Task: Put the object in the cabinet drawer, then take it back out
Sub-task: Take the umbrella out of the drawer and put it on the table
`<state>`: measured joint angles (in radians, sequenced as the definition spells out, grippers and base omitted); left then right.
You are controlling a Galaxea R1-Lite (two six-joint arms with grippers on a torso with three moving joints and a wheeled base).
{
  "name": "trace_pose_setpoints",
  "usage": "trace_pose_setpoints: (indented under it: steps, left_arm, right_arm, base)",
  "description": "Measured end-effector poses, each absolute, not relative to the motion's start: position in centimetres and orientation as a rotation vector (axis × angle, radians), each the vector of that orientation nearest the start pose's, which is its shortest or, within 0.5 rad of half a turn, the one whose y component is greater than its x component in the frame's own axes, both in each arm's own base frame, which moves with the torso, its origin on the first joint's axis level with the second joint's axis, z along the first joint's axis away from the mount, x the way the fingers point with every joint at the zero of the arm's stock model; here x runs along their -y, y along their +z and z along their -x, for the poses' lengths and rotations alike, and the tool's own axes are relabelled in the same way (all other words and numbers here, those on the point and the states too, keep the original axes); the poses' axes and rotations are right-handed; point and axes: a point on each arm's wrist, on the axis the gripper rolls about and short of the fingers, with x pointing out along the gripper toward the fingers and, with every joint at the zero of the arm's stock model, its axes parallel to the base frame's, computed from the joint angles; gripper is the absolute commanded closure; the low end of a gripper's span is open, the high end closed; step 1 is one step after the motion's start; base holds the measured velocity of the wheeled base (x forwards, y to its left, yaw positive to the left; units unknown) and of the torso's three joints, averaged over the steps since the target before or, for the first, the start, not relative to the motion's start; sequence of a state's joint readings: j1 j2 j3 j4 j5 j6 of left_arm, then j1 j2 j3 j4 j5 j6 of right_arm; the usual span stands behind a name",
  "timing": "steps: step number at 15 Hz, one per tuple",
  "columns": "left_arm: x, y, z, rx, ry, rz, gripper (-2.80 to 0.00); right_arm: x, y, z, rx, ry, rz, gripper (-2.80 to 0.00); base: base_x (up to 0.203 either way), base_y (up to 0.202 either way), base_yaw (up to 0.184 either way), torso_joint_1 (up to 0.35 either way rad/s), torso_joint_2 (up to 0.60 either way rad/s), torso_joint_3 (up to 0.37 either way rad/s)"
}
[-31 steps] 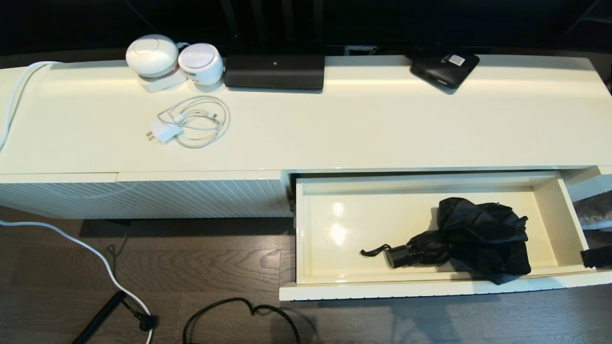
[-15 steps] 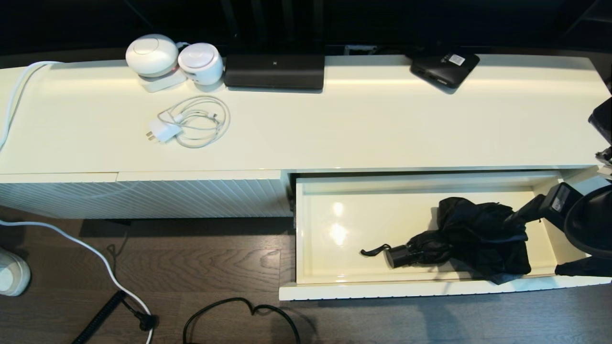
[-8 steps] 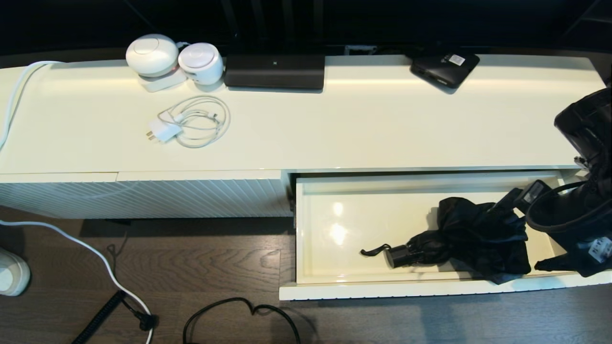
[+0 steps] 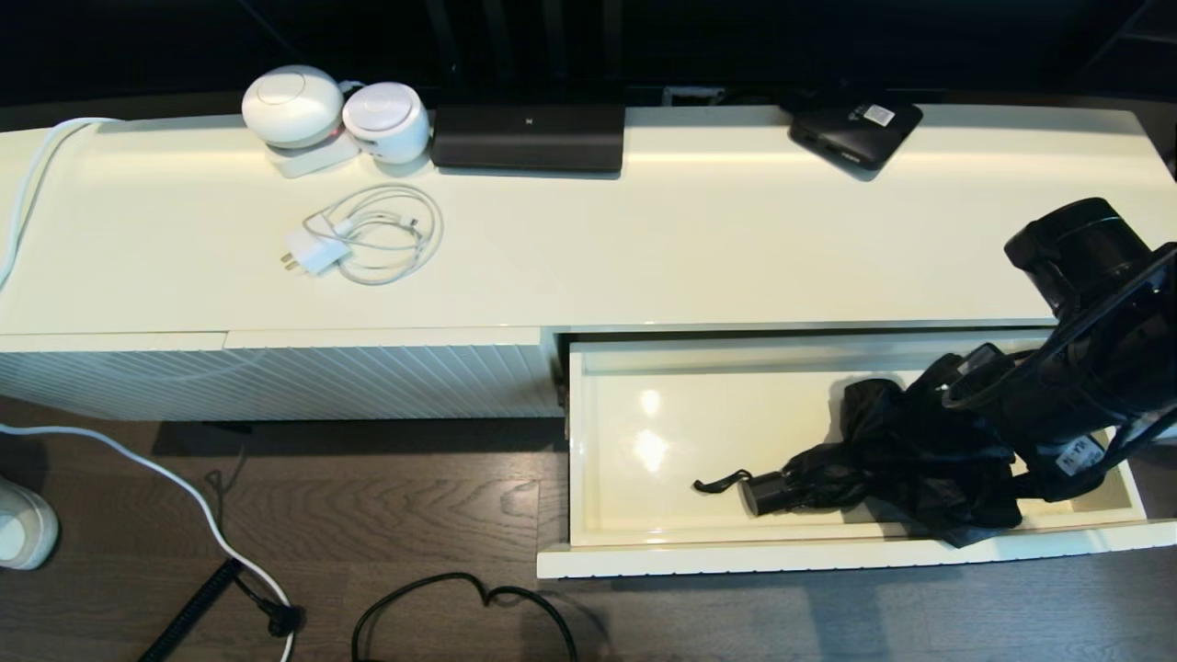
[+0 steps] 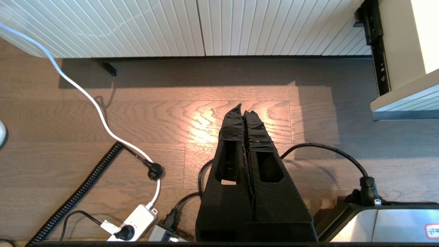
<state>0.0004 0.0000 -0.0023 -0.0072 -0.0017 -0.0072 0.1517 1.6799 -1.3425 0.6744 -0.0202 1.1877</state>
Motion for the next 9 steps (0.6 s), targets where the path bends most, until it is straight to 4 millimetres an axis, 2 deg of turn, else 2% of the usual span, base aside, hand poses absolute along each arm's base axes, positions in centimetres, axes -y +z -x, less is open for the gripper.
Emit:
trace_pose_setpoints:
  steps: [9]
  left_arm:
    - [0.0,7.7,2.3,0.009,-0.001,0.007,0.0]
  right_arm:
    - [-3.4,20.5,-29.3,-0.948,-0.503,-1.012,-2.8]
  base:
    - [0.0,0.0,0.0,0.0,0.0,0.0]
